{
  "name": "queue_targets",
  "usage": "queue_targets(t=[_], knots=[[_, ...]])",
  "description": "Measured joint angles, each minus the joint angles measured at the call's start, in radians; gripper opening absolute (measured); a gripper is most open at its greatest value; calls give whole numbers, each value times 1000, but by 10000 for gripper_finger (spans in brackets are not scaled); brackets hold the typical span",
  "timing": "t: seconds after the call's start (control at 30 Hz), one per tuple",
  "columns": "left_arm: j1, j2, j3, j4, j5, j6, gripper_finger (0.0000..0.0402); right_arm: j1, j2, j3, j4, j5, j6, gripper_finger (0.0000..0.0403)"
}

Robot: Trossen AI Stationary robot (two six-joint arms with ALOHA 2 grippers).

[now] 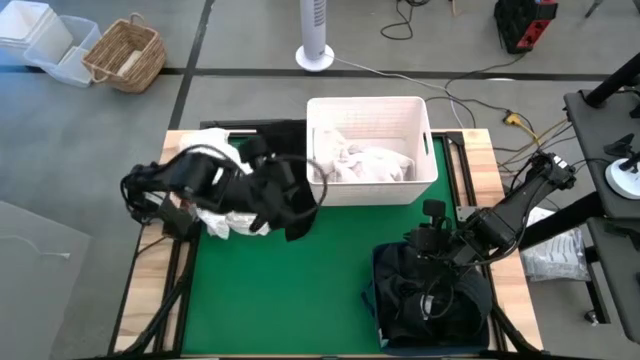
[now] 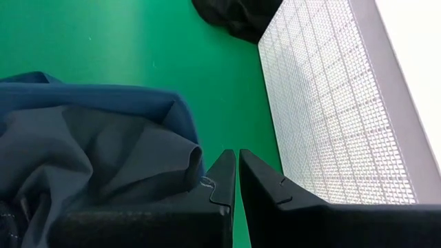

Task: Sort clothes
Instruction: Put the black shirt into the blue laundry bin

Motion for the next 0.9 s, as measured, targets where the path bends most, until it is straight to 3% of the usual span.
queue_targets(t=[0.47,0.9], knots=[[-219,-26,-111,-48,-133,-219,262,0,0,0,7,0,0,12],[-329,-180,-580,-27,-262,-528,262,-31,19,76,114,1,-129,12]])
